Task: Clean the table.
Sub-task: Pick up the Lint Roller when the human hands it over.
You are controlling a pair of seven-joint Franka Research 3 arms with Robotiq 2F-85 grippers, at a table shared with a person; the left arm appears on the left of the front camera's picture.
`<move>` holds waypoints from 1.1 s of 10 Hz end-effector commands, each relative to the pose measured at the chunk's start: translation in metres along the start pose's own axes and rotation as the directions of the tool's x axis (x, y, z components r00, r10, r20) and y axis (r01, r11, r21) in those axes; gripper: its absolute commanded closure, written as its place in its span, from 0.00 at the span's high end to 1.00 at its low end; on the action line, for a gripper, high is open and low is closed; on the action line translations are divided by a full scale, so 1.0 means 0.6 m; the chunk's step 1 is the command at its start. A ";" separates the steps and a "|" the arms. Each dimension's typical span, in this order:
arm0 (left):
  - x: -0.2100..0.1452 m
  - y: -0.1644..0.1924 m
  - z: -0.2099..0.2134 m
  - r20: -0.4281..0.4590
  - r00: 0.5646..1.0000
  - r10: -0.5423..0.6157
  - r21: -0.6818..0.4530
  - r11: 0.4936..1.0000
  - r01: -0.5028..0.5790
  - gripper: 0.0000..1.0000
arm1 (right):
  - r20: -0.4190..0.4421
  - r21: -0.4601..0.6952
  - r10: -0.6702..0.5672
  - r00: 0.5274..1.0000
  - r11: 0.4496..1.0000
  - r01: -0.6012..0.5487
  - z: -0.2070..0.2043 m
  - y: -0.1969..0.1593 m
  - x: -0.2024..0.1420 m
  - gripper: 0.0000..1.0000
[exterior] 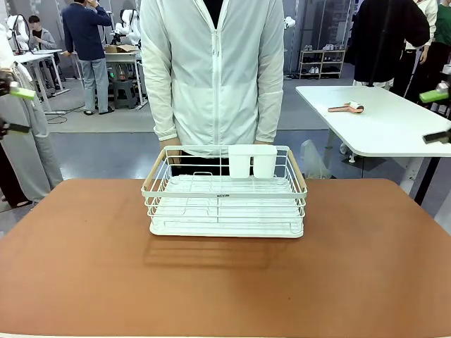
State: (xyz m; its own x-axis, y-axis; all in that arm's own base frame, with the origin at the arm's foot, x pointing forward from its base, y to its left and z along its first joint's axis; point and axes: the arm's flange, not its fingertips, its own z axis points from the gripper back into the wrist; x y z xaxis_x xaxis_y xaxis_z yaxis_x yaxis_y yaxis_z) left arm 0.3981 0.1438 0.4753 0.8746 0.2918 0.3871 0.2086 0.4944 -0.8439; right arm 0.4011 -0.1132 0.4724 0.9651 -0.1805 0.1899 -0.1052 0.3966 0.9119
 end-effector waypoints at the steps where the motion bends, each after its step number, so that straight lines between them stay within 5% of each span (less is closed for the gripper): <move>1: 0.013 0.023 0.038 0.068 0.997 0.028 -0.053 0.998 -0.024 1.00 | 0.046 0.030 -0.090 0.995 0.996 0.089 0.016 -0.038 0.010 1.00; 11: 0.002 0.045 0.070 0.110 0.990 0.087 -0.055 0.995 -0.081 1.00 | 0.055 0.029 -0.153 0.987 0.988 0.151 0.030 -0.081 0.001 1.00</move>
State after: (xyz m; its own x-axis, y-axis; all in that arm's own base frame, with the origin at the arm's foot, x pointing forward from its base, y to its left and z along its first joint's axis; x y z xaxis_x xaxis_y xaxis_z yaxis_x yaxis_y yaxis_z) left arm 0.3873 0.1915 0.4682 0.8344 0.4276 0.3479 0.1459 0.4372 -0.8874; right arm 0.4018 -0.1512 0.4327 0.9542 -0.2932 0.0596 0.0488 0.3490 0.9358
